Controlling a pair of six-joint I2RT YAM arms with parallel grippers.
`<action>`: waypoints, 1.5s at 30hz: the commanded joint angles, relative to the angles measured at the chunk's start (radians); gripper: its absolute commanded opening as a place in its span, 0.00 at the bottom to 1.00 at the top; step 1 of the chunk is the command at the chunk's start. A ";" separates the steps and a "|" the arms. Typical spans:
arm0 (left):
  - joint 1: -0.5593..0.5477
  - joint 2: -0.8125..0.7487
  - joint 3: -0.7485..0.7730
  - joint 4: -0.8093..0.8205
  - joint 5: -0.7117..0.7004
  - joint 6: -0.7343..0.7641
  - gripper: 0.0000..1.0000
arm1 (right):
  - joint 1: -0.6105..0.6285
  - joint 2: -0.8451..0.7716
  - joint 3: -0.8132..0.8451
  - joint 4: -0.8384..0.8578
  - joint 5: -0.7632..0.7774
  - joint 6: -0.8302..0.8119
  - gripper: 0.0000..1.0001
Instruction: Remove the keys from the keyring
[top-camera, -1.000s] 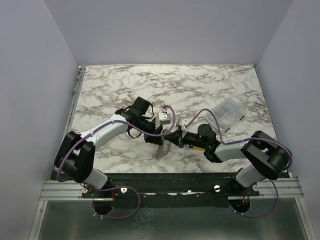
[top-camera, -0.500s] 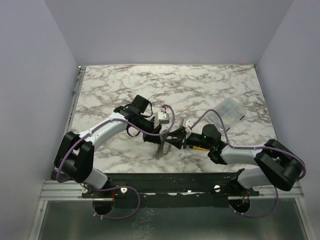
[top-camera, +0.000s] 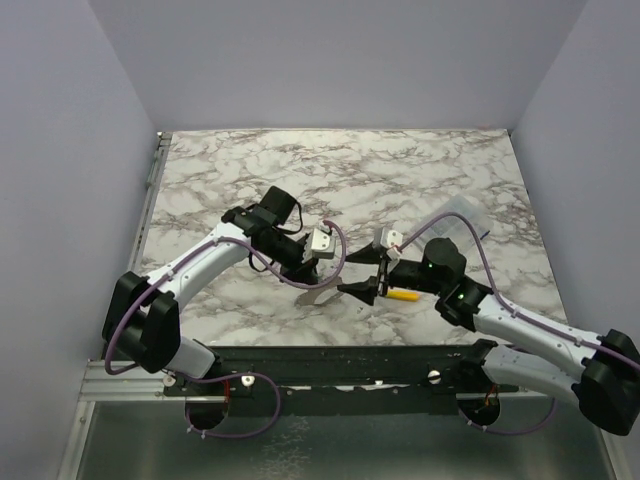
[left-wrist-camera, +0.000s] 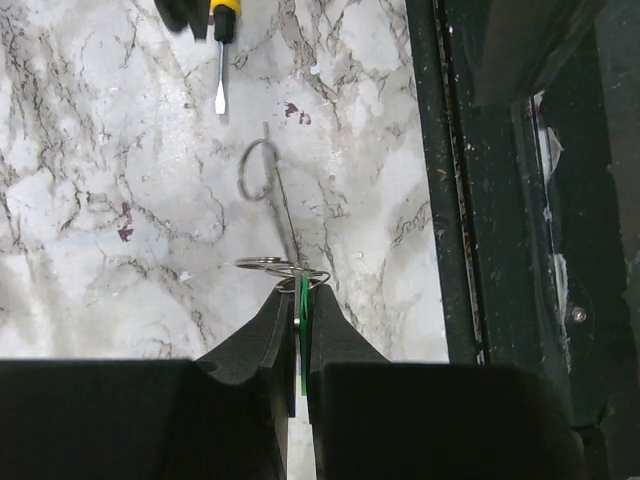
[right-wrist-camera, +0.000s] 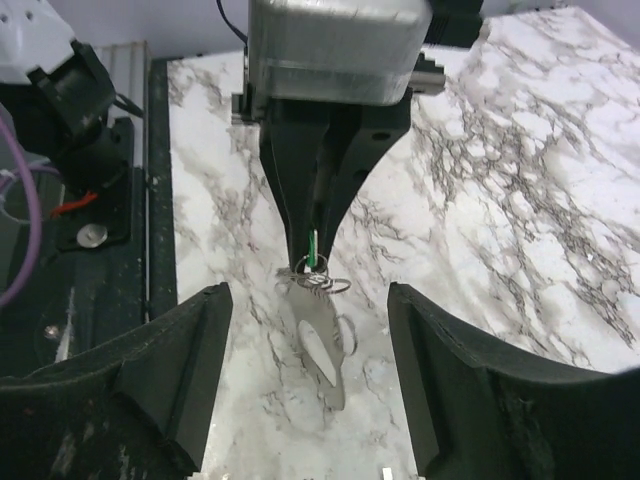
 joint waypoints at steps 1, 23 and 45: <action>-0.010 -0.028 0.057 -0.097 -0.023 0.183 0.00 | -0.004 -0.059 0.080 -0.211 0.018 0.047 0.73; -0.102 -0.217 0.116 -0.111 -0.085 0.452 0.00 | -0.051 -0.036 0.079 -0.054 -0.217 0.037 0.44; -0.134 -0.288 0.142 -0.016 -0.076 0.446 0.00 | -0.051 -0.043 -0.032 0.215 -0.170 0.107 0.39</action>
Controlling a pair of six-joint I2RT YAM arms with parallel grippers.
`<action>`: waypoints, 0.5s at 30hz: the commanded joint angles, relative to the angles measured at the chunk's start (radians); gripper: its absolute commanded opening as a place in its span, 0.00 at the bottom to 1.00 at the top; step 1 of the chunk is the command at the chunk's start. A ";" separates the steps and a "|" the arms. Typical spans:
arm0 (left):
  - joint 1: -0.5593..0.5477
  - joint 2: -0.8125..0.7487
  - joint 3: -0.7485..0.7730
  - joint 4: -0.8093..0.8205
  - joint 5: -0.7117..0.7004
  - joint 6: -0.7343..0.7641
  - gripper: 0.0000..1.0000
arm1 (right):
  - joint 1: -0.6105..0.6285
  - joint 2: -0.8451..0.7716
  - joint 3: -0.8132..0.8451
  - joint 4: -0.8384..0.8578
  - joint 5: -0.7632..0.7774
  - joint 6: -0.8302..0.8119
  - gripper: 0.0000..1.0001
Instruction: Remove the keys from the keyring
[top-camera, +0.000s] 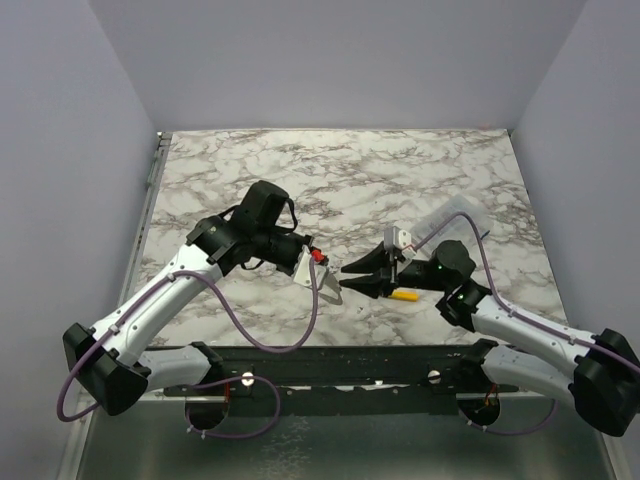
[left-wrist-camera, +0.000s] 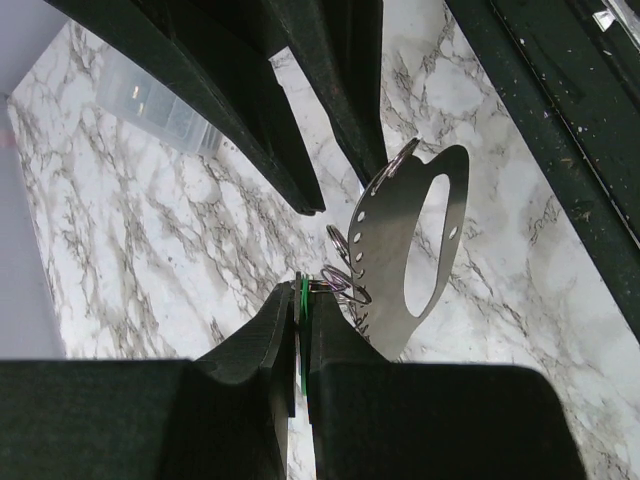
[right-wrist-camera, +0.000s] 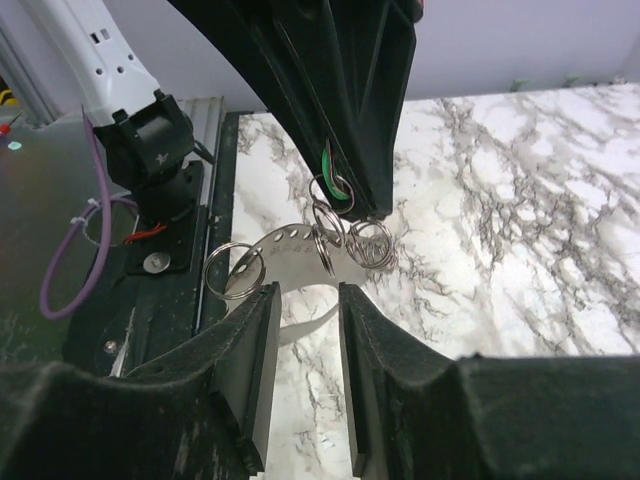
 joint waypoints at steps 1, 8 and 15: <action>-0.015 -0.035 0.017 0.019 0.025 0.048 0.00 | -0.003 -0.053 0.000 0.018 0.019 -0.018 0.40; -0.026 -0.045 0.008 0.018 0.029 0.089 0.00 | -0.004 -0.088 0.013 -0.055 0.081 -0.064 0.40; -0.038 -0.053 0.006 0.019 0.027 0.120 0.00 | -0.002 -0.086 0.017 -0.058 0.099 -0.075 0.40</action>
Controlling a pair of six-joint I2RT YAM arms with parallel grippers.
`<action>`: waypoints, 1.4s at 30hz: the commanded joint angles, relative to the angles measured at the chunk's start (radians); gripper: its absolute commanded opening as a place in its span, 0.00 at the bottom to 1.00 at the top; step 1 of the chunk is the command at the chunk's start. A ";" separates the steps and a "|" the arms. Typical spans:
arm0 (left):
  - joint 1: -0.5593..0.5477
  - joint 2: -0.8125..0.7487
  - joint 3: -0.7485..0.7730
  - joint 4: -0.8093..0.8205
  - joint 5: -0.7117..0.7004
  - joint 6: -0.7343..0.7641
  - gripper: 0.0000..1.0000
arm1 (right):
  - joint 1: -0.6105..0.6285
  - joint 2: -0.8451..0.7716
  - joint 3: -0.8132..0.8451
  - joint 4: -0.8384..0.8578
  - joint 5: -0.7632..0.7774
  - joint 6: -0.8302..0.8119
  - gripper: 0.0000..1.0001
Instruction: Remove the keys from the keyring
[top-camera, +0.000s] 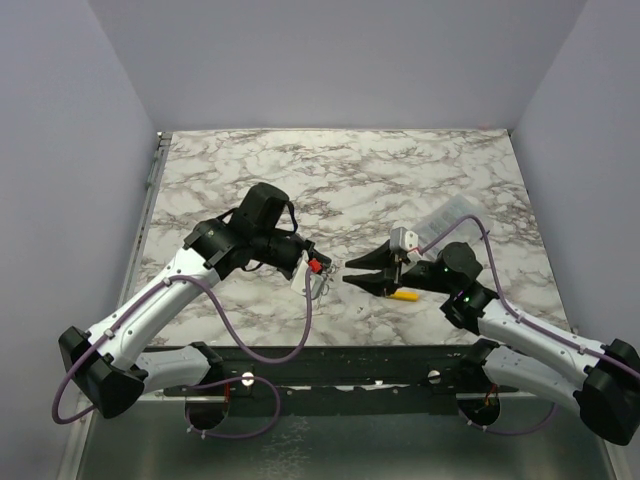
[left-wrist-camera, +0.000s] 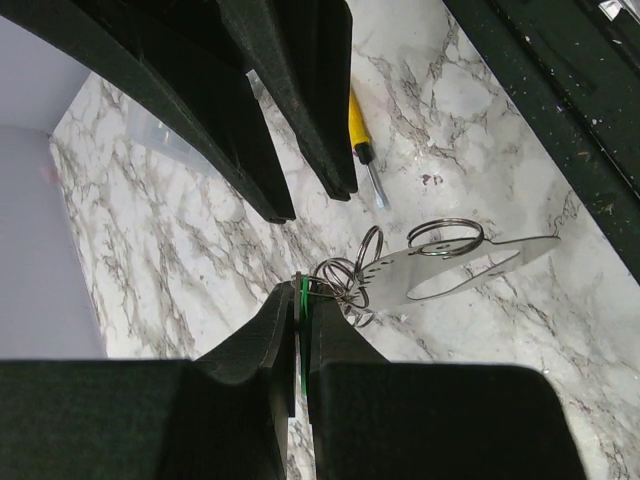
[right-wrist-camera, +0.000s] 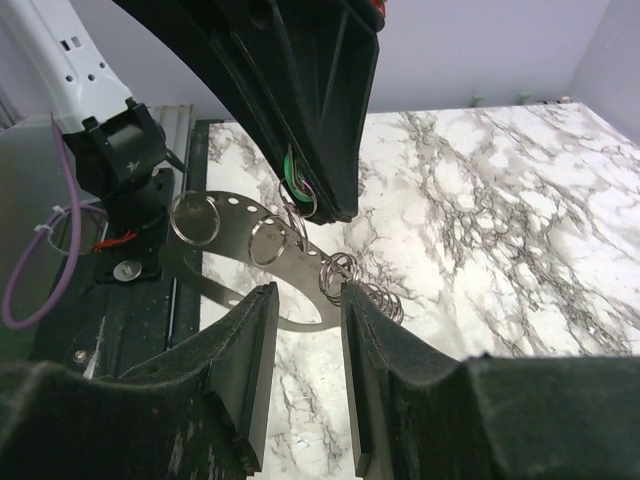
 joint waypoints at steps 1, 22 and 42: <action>-0.010 -0.026 0.008 0.012 0.026 0.046 0.00 | -0.003 0.000 0.018 -0.005 0.028 -0.024 0.40; -0.034 -0.027 0.018 0.051 0.022 0.022 0.00 | -0.002 0.191 0.016 0.291 -0.080 0.137 0.35; -0.045 -0.021 0.007 0.086 0.020 0.011 0.00 | -0.003 0.225 0.029 0.365 -0.109 0.190 0.28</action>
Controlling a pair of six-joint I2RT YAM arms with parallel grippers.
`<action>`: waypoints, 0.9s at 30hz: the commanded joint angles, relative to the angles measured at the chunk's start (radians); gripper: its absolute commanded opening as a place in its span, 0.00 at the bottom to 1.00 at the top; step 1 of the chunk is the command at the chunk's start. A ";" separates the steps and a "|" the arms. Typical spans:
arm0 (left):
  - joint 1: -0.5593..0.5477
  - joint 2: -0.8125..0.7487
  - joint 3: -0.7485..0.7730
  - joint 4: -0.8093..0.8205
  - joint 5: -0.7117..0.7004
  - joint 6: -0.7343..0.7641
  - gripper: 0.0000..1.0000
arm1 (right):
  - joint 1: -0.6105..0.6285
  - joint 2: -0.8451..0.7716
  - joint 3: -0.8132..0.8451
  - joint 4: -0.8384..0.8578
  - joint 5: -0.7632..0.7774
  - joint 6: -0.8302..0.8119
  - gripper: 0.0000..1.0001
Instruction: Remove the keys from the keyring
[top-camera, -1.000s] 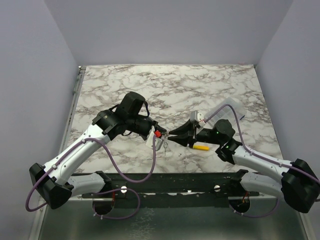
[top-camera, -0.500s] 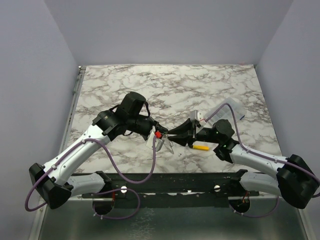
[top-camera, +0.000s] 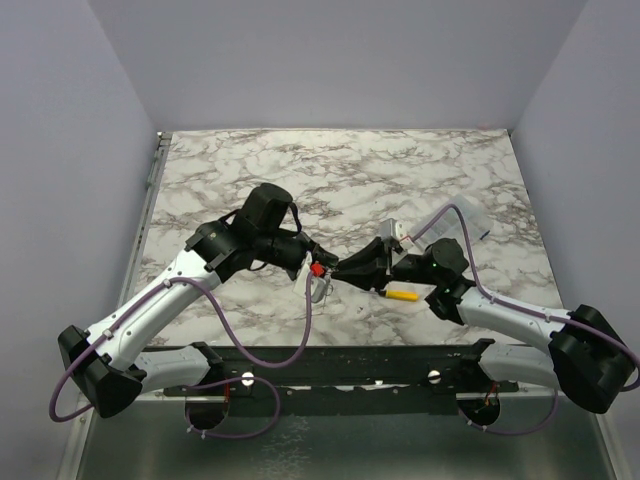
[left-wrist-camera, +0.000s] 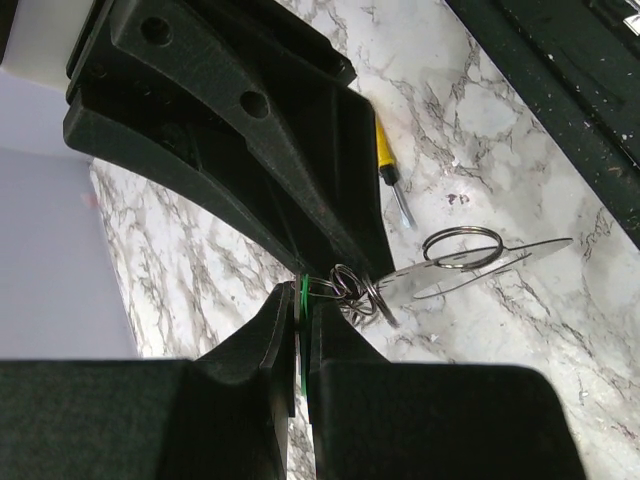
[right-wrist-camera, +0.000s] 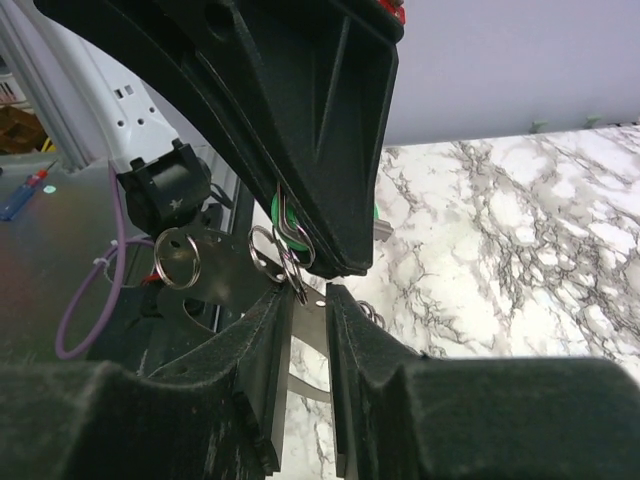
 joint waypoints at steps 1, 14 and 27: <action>-0.009 -0.016 0.007 0.018 0.019 0.005 0.00 | -0.003 0.001 0.021 0.042 -0.017 0.012 0.24; -0.053 0.030 0.043 0.018 -0.033 -0.032 0.00 | -0.003 -0.048 0.099 -0.190 -0.002 -0.087 0.01; -0.233 0.098 0.065 0.039 -0.323 -0.231 0.00 | -0.003 -0.073 0.167 -0.373 0.114 -0.078 0.01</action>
